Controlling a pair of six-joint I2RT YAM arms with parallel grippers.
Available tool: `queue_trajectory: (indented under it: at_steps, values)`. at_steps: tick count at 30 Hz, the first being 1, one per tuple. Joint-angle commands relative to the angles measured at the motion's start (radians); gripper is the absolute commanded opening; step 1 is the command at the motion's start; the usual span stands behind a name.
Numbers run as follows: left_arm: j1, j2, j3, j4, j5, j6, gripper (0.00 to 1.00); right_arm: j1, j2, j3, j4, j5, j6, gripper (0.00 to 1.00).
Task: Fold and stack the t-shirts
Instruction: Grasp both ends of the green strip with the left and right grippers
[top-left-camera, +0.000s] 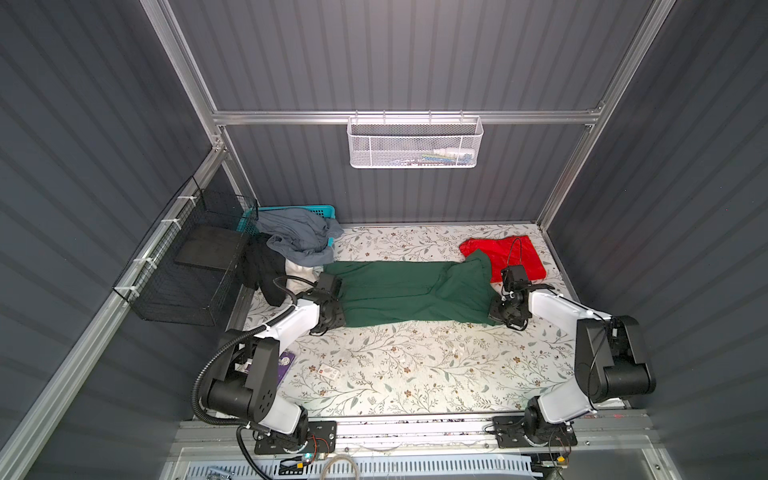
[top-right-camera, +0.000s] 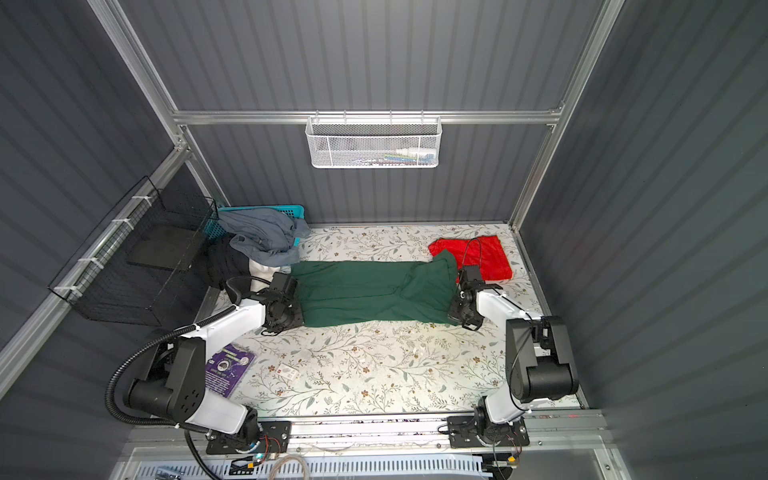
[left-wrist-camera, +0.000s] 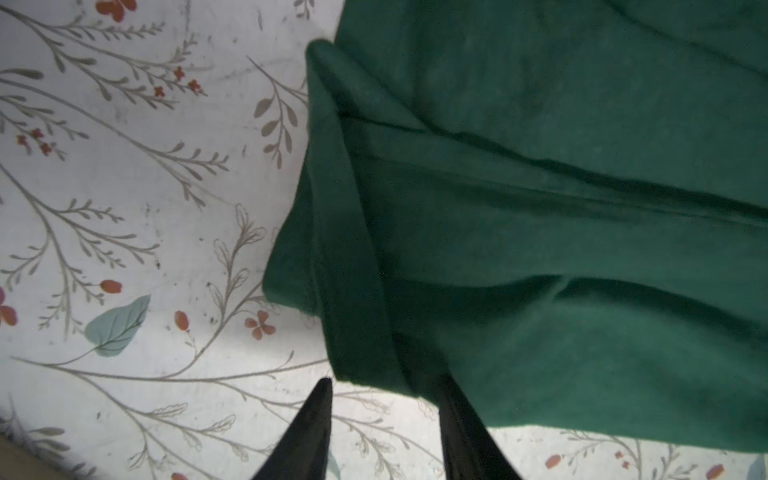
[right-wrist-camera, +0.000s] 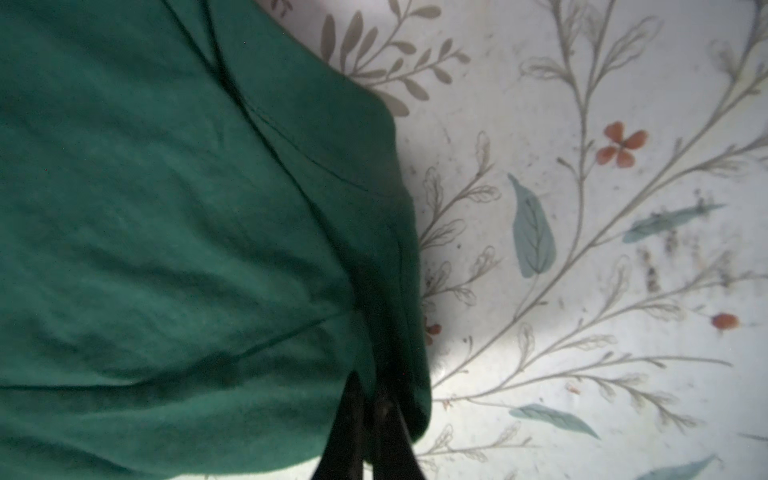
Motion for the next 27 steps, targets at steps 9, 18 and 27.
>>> queue_trajectory:
  at_steps: [9,18,27]
  values:
    - [-0.001,0.038,-0.002,-0.002,-0.005,0.005,0.36,-0.005,-0.019,0.020,-0.021,-0.010,-0.004,0.02]
    - [-0.001,0.064,-0.006,0.005,-0.032,0.012,0.30,-0.007,-0.016,0.025,-0.020,-0.015,-0.003,0.00]
    - [0.001,0.089,-0.005,0.019,-0.068,0.018,0.31,-0.007,-0.011,0.026,-0.017,-0.013,-0.009,0.00]
